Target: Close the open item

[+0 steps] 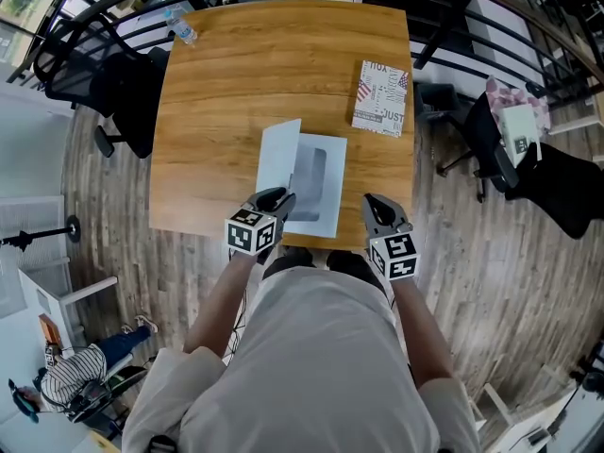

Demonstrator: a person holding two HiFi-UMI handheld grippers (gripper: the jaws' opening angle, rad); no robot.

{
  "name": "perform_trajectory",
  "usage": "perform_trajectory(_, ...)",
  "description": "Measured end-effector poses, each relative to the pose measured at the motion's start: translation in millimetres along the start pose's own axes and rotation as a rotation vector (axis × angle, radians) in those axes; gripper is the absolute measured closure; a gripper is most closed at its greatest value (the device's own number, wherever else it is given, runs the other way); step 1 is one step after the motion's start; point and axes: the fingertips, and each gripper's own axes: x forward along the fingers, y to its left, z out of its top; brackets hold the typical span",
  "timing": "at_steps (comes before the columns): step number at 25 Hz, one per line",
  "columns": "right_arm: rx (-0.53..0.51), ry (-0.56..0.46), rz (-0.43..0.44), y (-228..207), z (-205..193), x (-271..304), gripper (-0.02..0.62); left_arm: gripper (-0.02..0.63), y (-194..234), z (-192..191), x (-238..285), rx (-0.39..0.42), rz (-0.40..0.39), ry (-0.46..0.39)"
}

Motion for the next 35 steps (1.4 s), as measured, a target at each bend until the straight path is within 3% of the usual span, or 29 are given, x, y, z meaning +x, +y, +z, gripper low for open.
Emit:
perform_trajectory(22, 0.025, 0.046, -0.007, -36.0, -20.5, -7.4, 0.594, 0.540, -28.4, -30.3, 77.0, -0.066, -0.117, 0.074)
perform_trajectory(35, 0.049, 0.085, -0.015, -46.7, -38.0, -6.4, 0.594, 0.549, -32.6, -66.3, 126.4, -0.070, -0.150, 0.207)
